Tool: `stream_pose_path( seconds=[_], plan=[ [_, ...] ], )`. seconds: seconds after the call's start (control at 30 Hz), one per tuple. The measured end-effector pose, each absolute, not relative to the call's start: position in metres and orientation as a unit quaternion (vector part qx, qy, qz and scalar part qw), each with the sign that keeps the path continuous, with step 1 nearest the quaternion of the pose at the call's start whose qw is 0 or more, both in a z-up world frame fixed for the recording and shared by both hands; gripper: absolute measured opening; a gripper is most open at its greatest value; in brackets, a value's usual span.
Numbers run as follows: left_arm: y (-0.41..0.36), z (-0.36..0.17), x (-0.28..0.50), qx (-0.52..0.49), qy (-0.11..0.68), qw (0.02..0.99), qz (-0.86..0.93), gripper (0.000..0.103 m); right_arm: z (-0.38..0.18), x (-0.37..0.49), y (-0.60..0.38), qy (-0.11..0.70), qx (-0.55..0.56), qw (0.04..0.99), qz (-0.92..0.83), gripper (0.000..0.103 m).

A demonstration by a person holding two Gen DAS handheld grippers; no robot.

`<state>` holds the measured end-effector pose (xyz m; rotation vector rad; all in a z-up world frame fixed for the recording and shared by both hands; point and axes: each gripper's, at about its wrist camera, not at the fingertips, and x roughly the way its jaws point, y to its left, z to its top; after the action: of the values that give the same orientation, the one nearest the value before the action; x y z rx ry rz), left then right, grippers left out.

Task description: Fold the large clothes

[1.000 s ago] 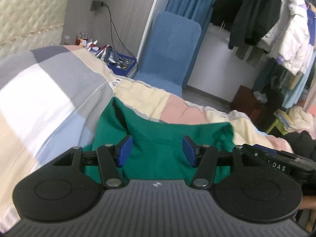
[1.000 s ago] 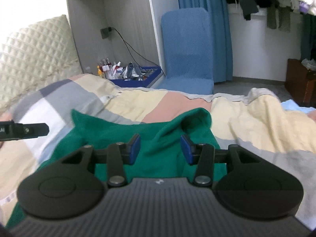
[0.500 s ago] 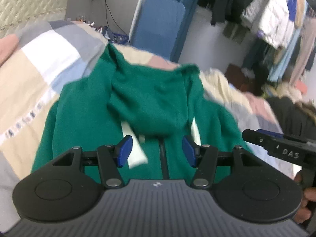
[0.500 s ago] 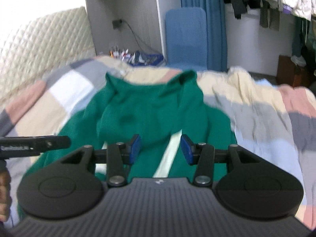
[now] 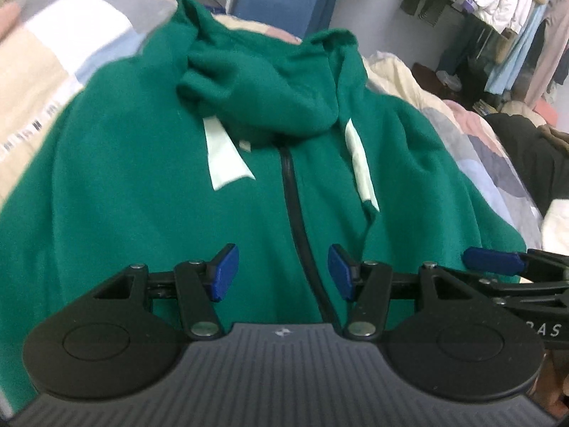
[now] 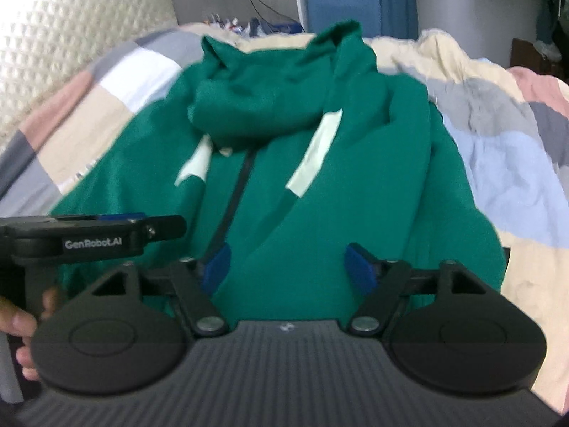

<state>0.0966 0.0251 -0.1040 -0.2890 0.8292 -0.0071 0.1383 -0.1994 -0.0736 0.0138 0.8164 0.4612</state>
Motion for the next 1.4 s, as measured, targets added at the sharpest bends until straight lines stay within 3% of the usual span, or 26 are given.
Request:
stream_pose_path(
  seconds=[0.43,0.53,0.73,0.83,1.03,1.4],
  plan=[
    [0.019,-0.130,0.114,-0.100,0.421,0.902,0.018,0.059,-0.110,0.147,-0.185,0.437,-0.027,0.876,0.202,0.076],
    [0.012,-0.132,0.111,-0.087,0.413,0.906,0.039,0.049,-0.115,0.150,-0.182,0.443,-0.035,0.873,0.200,0.070],
    [0.010,-0.136,0.109,-0.065,0.405,0.910,0.066,0.023,-0.114,0.144,-0.180,0.439,-0.034,0.876,0.196,0.030],
    [0.009,-0.135,0.107,-0.060,0.400,0.912,0.068,0.009,-0.111,0.143,-0.182,0.431,-0.034,0.881,0.190,0.019],
    [0.015,-0.125,0.096,-0.075,0.384,0.917,0.073,0.005,-0.097,0.138,-0.196,0.412,-0.001,0.891,0.189,0.013],
    [0.068,-0.068,0.079,-0.109,0.337,0.929,0.105,0.005,-0.051,0.154,-0.236,0.356,0.021,0.921,0.157,0.011]
  ],
)
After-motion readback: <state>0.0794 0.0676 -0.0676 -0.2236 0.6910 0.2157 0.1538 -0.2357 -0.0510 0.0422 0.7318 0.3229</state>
